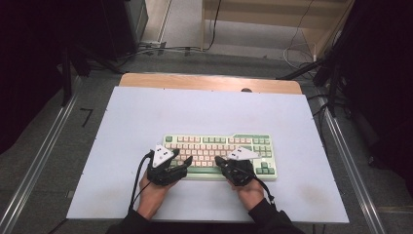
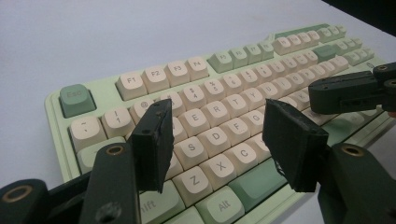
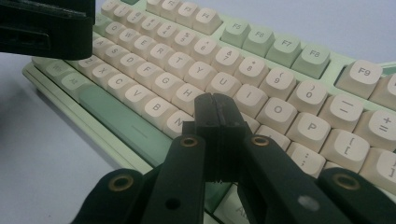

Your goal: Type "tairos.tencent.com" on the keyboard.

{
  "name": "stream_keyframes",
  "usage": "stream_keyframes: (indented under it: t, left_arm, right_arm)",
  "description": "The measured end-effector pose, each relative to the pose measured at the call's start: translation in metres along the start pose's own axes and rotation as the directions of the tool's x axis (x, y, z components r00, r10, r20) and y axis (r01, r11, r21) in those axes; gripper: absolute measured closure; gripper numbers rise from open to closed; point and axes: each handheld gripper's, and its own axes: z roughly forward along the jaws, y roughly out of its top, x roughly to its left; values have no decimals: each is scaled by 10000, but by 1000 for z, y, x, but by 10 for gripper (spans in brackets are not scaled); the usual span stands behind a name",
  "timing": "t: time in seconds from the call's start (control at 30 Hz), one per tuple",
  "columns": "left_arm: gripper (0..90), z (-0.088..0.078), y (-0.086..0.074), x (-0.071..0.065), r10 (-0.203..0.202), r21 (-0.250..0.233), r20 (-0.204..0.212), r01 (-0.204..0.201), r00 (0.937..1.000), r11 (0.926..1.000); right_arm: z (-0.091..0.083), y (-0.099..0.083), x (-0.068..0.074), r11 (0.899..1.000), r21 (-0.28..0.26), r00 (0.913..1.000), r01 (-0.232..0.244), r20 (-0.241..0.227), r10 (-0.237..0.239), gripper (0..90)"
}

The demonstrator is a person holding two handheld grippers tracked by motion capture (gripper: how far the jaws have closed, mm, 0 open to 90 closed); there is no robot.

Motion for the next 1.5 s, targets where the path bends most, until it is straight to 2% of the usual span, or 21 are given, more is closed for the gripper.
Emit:
stream_keyframes:
  t: [0.07,0.23,0.3,0.37,0.53,0.97,1.17,1.33,1.43,1.5]
  left_arm:
    - [436,0,0,0,14,24,-3,-14,10000,10000]
    - [436,0,0,1,-4,-1,1,4,10000,10000]
    - [436,0,0,0,-6,-8,2,6,10000,10000]
    - [435,-1,0,0,-7,-9,11,7,10000,10000]
    - [436,-1,0,1,-1,-14,10,1,10000,10000]
    - [436,-1,0,1,15,-13,20,-15,10000,10000]
    - [436,-1,0,0,13,-2,23,-13,10000,10000]
    - [436,-1,0,0,33,2,11,-33,10000,10000]
    - [436,-1,0,1,38,-1,-2,-38,10000,10000]
    - [436,-2,0,2,-41,-35,-46,41,10000,10000]
  right_arm:
    - [0,0,0,10000,-1,10000,1,8,-1,849]
    - [0,0,-1,9999,-31,9999,-152,-57,152,681]
    - [0,0,-1,9999,1,9999,-107,-31,107,648]
    - [0,0,-2,9999,-76,9999,-102,-9,102,682]
    - [-4,0,-1,9993,-383,10000,0,61,3,876]
    - [2,-2,0,9999,23,9999,114,-30,-114,877]
    - [3,-2,0,9998,53,9998,197,-25,-197,877]
    - [5,-3,0,9998,164,9999,102,-59,-101,877]
    - [3,-2,-2,10000,-43,9999,-41,-148,41,873]
    - [0,0,-4,9996,-236,9998,-171,-132,168,825]
